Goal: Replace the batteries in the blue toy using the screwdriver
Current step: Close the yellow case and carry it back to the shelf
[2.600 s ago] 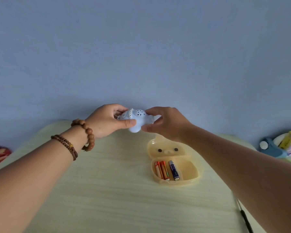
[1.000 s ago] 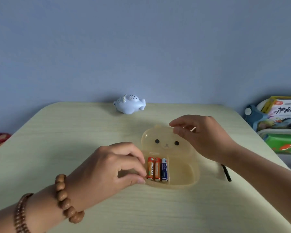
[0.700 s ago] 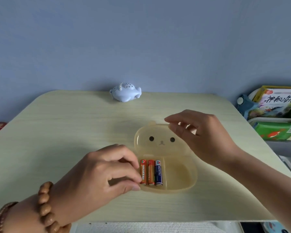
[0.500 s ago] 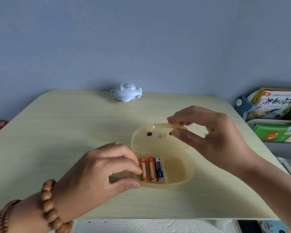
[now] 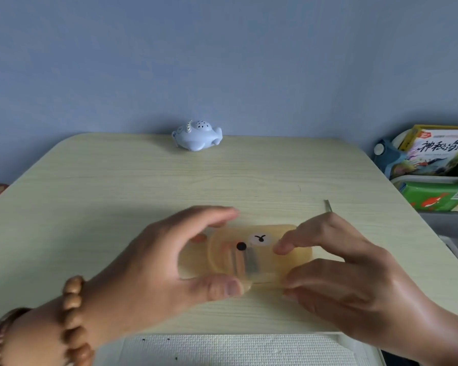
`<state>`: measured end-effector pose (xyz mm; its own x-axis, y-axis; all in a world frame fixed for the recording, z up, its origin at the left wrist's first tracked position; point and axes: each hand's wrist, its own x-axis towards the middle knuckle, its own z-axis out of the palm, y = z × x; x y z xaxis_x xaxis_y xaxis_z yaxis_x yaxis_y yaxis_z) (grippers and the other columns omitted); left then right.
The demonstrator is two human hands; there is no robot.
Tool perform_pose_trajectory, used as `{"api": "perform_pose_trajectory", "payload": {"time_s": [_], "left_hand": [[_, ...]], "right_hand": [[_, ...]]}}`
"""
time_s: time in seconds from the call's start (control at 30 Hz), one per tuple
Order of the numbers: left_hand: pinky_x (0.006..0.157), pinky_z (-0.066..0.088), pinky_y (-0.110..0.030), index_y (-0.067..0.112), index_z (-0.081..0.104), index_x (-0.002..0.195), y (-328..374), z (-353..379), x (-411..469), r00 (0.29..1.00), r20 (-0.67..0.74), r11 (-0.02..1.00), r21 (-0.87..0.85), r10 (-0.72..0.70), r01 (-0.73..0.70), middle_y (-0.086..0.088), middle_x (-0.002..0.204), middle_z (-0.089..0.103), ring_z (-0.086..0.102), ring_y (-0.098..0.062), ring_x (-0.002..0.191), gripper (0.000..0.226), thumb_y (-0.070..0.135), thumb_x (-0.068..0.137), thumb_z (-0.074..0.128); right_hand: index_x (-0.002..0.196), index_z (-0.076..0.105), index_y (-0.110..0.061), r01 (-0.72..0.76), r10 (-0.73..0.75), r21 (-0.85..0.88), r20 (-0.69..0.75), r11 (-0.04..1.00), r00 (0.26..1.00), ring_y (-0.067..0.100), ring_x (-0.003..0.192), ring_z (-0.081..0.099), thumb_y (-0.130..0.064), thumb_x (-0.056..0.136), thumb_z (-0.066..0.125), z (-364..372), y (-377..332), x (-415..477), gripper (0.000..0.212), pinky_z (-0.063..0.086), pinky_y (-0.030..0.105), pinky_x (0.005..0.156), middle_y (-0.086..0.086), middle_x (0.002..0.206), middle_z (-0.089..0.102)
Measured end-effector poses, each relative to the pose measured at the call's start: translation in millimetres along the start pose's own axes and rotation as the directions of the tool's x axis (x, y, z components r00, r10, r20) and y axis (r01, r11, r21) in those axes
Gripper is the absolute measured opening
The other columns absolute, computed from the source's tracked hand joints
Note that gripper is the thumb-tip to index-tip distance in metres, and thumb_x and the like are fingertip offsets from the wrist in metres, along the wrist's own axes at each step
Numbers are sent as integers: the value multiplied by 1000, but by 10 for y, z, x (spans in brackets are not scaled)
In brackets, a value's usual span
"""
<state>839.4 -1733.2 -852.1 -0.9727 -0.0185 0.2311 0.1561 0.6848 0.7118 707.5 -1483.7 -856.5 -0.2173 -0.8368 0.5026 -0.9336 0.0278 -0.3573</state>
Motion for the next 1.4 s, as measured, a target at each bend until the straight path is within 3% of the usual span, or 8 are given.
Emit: {"api": "perform_pose_trajectory", "payload": {"time_s": [0.2, 0.37, 0.53, 0.7, 0.8, 0.97, 1.17, 1.4], "left_hand": [[93, 41, -6, 44, 62, 121, 73, 99, 60, 1000, -13, 997, 71, -16, 17, 35, 122, 61, 59, 12, 113, 69, 66, 60, 83], [94, 42, -9, 49, 59, 119, 87, 82, 92, 999, 4, 996, 86, -35, 35, 40, 123, 58, 59, 13, 112, 70, 69, 55, 82], [96, 42, -10, 46, 61, 118, 43, 94, 95, 999, 26, 994, 111, -26, 23, 38, 124, 59, 59, 12, 114, 70, 68, 55, 83], [103, 30, -2, 45, 49, 128, 0, 88, 89, 990, 135, 978, 198, 35, -62, 34, 139, 46, 45, 15, 128, 80, 69, 58, 80], [102, 32, -3, 38, 53, 131, -46, 83, 92, 986, 128, 975, 184, 104, -126, 28, 138, 48, 48, 10, 128, 67, 56, 71, 77], [99, 43, -17, 39, 47, 138, -1, -35, 132, 991, 108, 992, -111, 79, -67, 22, 138, 56, 55, -3, 128, 51, 62, 93, 51], [68, 49, -10, 44, 56, 114, 145, -28, 224, 994, -7, 977, 183, 109, -106, 31, 99, 65, 65, 10, 84, 60, 77, 66, 69], [64, 49, -9, 38, 63, 107, 8, -19, 287, 990, -4, 968, 210, 141, -137, 27, 93, 66, 61, 13, 75, 49, 65, 69, 75]], "right_hand": [[104, 76, -20, -115, 115, 28, -1, 993, 993, 21, 123, 58, -37, 84, 79, -23, -2, -22, 27, 47, 37, 96, -1, 136, 58], [126, 66, -38, -377, 373, 229, 65, 897, 926, -2, 130, 53, -58, 81, 71, -25, 52, 13, 50, 40, 10, 103, -24, 138, 58], [124, 69, -31, -388, 380, 188, 75, 902, 922, -2, 121, 61, -55, 74, 77, 3, 63, 45, 56, 44, 10, 97, -21, 126, 65], [142, 49, -40, -307, 299, 2, 216, 952, 929, -4, 136, 46, -62, 66, 84, -82, 35, 7, 87, 51, 21, 96, -25, 158, 30], [142, 52, -36, -247, 250, -42, 180, 968, 951, 4, 122, 58, -51, 75, 80, -101, 27, 85, 74, 58, 32, 84, -22, 154, 37], [142, 44, -37, -232, 246, -104, 156, 967, 957, -3, 106, 61, -68, 87, 59, -261, -72, 268, 65, 58, 29, 75, -25, 138, 49], [116, 62, -27, -181, 215, -206, 160, 962, 963, 4, 55, 47, -62, 84, 66, -251, -83, 391, 48, 49, 30, 47, -18, 104, 65], [117, 62, -23, -214, 236, -137, 170, 967, 957, 3, 53, 46, -54, 85, 67, -117, -64, 381, 44, 46, 26, 48, -15, 107, 63]]}}
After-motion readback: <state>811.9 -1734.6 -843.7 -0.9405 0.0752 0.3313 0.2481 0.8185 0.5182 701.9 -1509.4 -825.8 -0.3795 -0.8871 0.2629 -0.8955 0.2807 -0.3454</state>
